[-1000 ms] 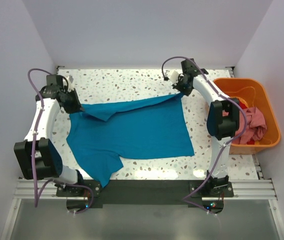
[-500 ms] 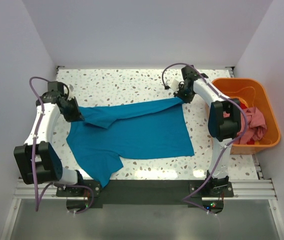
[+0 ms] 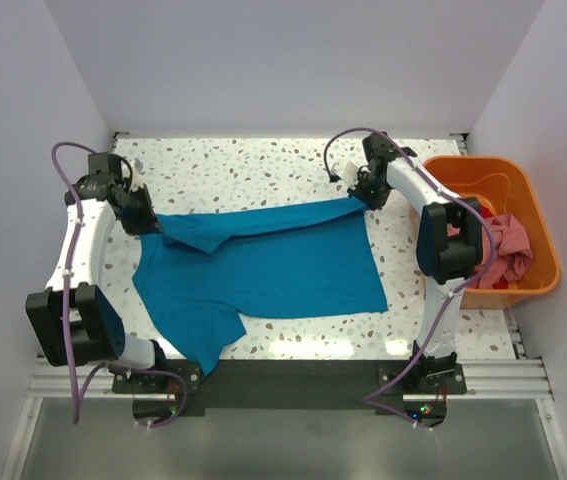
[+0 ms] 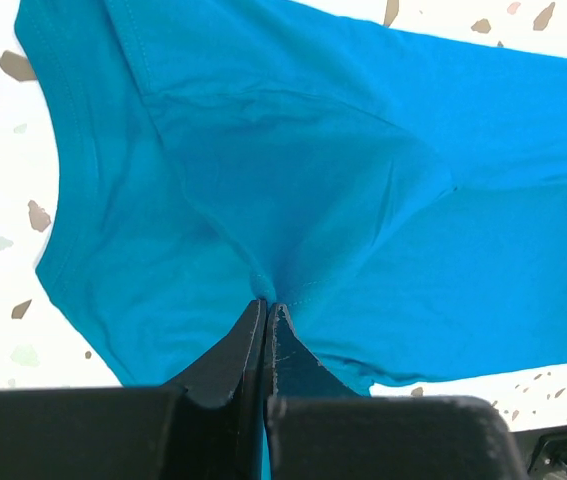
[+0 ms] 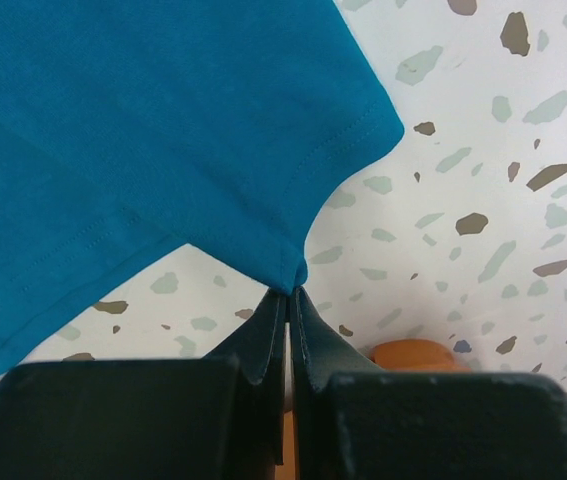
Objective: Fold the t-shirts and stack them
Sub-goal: Fold the tshirt
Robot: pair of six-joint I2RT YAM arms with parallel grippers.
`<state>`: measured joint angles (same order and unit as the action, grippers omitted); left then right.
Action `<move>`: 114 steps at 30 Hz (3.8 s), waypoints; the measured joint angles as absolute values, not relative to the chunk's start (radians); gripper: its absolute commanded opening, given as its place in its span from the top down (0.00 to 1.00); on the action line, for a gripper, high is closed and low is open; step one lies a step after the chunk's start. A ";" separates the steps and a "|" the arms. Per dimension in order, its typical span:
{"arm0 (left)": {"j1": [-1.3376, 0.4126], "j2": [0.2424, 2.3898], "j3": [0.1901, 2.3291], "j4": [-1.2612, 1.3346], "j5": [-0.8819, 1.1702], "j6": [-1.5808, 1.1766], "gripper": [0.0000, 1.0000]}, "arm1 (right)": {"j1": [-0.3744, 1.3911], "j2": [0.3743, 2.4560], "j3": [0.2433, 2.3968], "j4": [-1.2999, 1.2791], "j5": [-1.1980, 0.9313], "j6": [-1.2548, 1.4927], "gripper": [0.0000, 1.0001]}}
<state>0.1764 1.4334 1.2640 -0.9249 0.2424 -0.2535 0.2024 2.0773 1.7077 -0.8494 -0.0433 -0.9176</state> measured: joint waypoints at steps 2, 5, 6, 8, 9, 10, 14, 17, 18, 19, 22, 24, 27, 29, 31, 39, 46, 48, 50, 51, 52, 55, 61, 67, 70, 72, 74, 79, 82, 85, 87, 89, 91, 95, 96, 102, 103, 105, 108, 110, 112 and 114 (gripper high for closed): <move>0.176 1.433 1.255 -0.928 0.237 -0.246 1.00 | 0.202 2.071 1.697 -0.851 -0.043 -0.918 1.00; 0.176 1.434 1.236 -0.934 0.223 -0.241 1.00 | 0.202 2.063 1.678 -0.862 -0.044 -0.921 1.00; 0.176 1.434 1.231 -0.937 0.219 -0.240 1.00 | 0.202 2.062 1.674 -0.868 -0.044 -0.922 1.00; 0.176 1.436 1.229 -0.944 0.211 -0.238 1.00 | 0.203 2.058 1.662 -0.873 -0.045 -0.923 1.00; 0.176 1.438 1.229 -0.944 0.208 -0.237 1.00 | 0.203 2.056 1.656 -0.876 -0.045 -0.925 1.00; 0.176 1.439 1.229 -0.944 0.205 -0.233 1.00 | 0.202 2.053 1.648 -0.877 -0.045 -0.925 1.00; 0.176 1.445 1.229 -0.945 0.199 -0.224 1.00 | 0.202 2.039 1.625 -0.886 -0.045 -0.925 1.00; 0.176 1.448 1.229 -0.945 0.197 -0.223 1.00 | 0.203 2.035 1.617 -0.889 -0.046 -0.925 1.00; 0.176 1.449 1.229 -0.945 0.196 -0.222 1.00 | 0.203 2.035 1.616 -0.891 -0.046 -0.925 1.00; 0.176 1.451 1.229 -0.945 0.192 -0.220 1.00 | 0.203 2.035 1.615 -0.892 -0.047 -0.925 1.00; 0.176 1.458 1.229 -0.945 0.185 -0.216 1.00 | 0.203 2.035 1.615 -0.899 -0.049 -0.926 1.00; 0.176 1.460 1.229 -0.945 0.182 -0.216 1.00 | 0.203 2.035 1.614 -0.902 -0.049 -0.926 1.00; 0.176 1.460 1.229 -0.945 0.179 -0.215 1.00 | 0.204 2.034 1.611 -0.906 -0.051 -0.929 1.00; 0.176 1.460 1.229 -0.945 0.178 -0.213 1.00 | 0.205 2.034 1.611 -0.912 -0.054 -0.930 1.00; 0.176 1.460 1.229 -0.945 0.178 -0.212 0.92 | 0.208 2.033 1.611 -0.920 -0.056 -0.933 0.96; 0.177 1.460 1.229 -0.967 0.204 -0.128 0.55 | 0.209 2.033 1.631 -0.977 -0.051 -0.936 0.54; 0.176 1.419 1.229 -0.945 0.280 0.048 0.55 | 0.210 2.041 1.847 -1.064 -0.080 -0.880 0.55; 0.176 1.411 1.231 -0.926 0.354 0.144 0.55 | 0.217 2.053 1.913 -1.084 -0.100 -0.847 0.60; 0.168 1.422 1.243 -0.921 0.419 0.249 0.54 | 0.231 2.070 1.949 -1.094 -0.108 -0.814 0.62; 0.160 1.433 1.251 -0.916 0.435 0.289 0.55 | 0.240 2.077 1.952 -1.095 -0.112 -0.800 0.63; 0.150 1.451 1.258 -0.904 0.444 0.318 0.58 | 0.252 2.087 1.952 -1.098 -0.118 -0.784 0.64; 0.131 1.534 1.293 -0.876 0.436 0.357 0.64 | 0.289 2.135 1.952 -1.101 -0.123 -0.733 0.65; 0.131 1.743 1.360 -0.799 0.374 0.358 0.65 | 0.319 2.222 1.952 -1.080 -0.110 -0.650 0.68; 0.184 1.822 1.399 -0.776 0.340 0.303 0.58 | 0.309 2.236 1.950 -1.046 -0.083 -0.620 0.68; 0.245 1.872 1.436 -0.769 0.344 0.263 0.56 | 0.307 2.236 1.950 -1.040 -0.078 -0.613 0.68; 0.290 1.909 1.448 -0.762 0.352 0.243 0.56 | 0.307 2.236 1.950 -1.040 -0.087 -0.612 0.69; 0.327 1.937 1.449 -0.764 0.363 0.229 0.57 | 0.308 2.236 1.950 -1.043 -0.112 -0.611 0.69; 0.350 1.952 1.441 -0.770 0.429 0.221 0.57 | 0.351 2.217 1.950 -1.042 -0.212 -0.599 0.67; 0.348 1.945 1.417 -0.767 0.466 0.216 0.58 | 0.441 2.186 1.950 -1.010 -0.259 -0.573 0.66; 0.349 1.945 1.394 -0.771 0.504 0.202 0.60 | 0.577 2.176 1.977 -0.959 -0.318 -0.516 0.63; 0.350 1.938 1.369 -0.770 0.535 0.200 0.60 | 0.663 2.177 1.992 -0.913 -0.355 -0.461 0.60; 0.353 1.917 1.321 -0.778 0.563 0.204 0.60 | 0.746 2.178 1.999 -0.855 -0.387 -0.396 0.57; 0.355 1.890 1.275 -0.794 0.578 0.215 0.59 | 0.809 2.186 2.002 -0.801 -0.412 -0.328 0.57; 0.364 1.825 1.198 -0.835 0.593 0.247 0.57 | 0.869 2.246 2.051 -0.735 -0.422 -0.213 0.52; 0.367 1.811 1.184 -0.839 0.593 0.252 0.58 | 0.874 2.260 2.054 -0.719 -0.421 -0.183 0.52; 0.375 1.785 1.164 -0.846 0.589 0.258 0.58 | 0.877 2.339 2.056 -0.643 -0.410 -0.024 0.51; 0.375 1.785 1.163 -0.845 0.586 0.258 0.58 | 0.877 2.360 2.060 -0.633 -0.410 0.003 0.51; 0.375 1.785 1.159 -0.842 0.574 0.258 0.58 | 0.879 2.387 2.063 -0.617 -0.409 0.038 0.51; 0.375 1.786 1.146 -0.835 0.560 0.258 0.59 | 0.884 2.413 2.063 -0.611 -0.405 0.072 0.51; 0.375 1.787 1.140 -0.834 0.554 0.257 0.59 | 0.891 2.417 2.063 -0.609 -0.405 0.088 0.51; 0.375 1.792 1.139 -0.829 0.553 0.256 0.59 | 0.897 2.417 2.063 -0.604 -0.403 0.100 0.50; 0.375 1.801 1.139 -0.824 0.551 0.255 0.59 | 0.904 2.417 2.063 -0.590 -0.400 0.113 0.50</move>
